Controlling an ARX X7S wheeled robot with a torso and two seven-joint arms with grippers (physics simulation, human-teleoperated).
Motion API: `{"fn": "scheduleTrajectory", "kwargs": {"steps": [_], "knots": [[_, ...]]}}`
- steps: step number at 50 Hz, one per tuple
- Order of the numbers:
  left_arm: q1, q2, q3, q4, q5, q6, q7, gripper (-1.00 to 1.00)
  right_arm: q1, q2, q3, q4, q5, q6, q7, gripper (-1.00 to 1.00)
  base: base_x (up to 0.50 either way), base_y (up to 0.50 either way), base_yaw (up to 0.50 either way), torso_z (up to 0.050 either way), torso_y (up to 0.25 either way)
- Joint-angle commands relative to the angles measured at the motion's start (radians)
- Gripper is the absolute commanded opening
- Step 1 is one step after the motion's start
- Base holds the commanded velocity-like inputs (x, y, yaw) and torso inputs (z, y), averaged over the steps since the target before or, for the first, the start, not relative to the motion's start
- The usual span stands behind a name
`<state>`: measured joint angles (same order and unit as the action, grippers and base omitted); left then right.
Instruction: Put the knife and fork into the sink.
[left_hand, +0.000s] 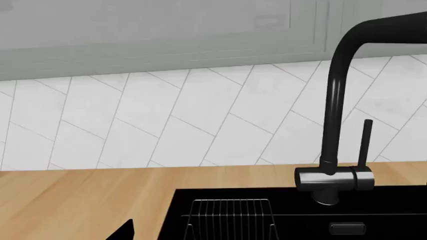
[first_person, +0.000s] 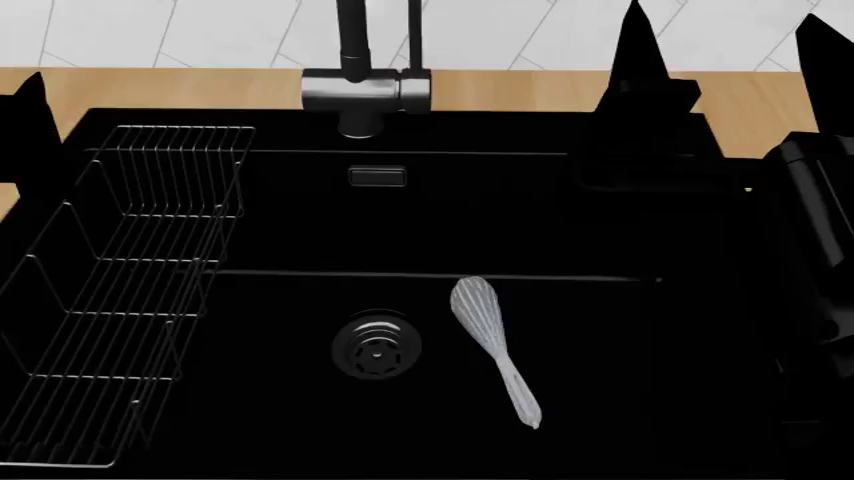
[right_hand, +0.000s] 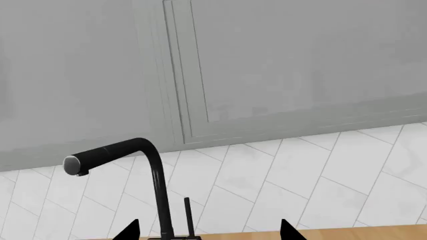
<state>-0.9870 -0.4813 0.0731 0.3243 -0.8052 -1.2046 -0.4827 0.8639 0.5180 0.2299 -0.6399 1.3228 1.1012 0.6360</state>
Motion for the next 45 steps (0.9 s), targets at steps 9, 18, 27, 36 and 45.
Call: {"fn": "scheduleTrajectory", "kwargs": {"steps": [9,18,27,36,45], "knots": [[-0.003,0.01,-0.017,0.002,0.004,-0.018,0.006,1.0,0.015,-0.021,0.017,0.012,0.045,-0.002,0.033,1.0,0.05,-0.15,0.0,0.0,0.001],[-0.006,0.008,-0.021,0.009,-0.006,-0.024,0.002,1.0,0.022,-0.01,0.011,0.005,0.05,-0.002,0.028,1.0,0.0,-0.03,0.0,0.0,0.0],[0.003,0.004,-0.024,0.008,-0.009,-0.018,0.002,1.0,0.01,-0.006,0.003,0.0,0.034,-0.011,0.009,1.0,-0.02,-0.11,0.0,0.0,0.0],[0.012,0.004,-0.031,0.008,-0.016,-0.016,-0.003,1.0,0.004,0.005,-0.011,-0.015,0.012,-0.021,-0.032,1.0,0.11,0.0,0.0,0.0,0.0],[0.01,0.007,-0.025,0.002,-0.018,-0.01,-0.001,1.0,-0.006,0.01,-0.007,-0.015,0.037,-0.018,-0.015,1.0,0.39,0.0,0.0,0.0,0.0]]}}
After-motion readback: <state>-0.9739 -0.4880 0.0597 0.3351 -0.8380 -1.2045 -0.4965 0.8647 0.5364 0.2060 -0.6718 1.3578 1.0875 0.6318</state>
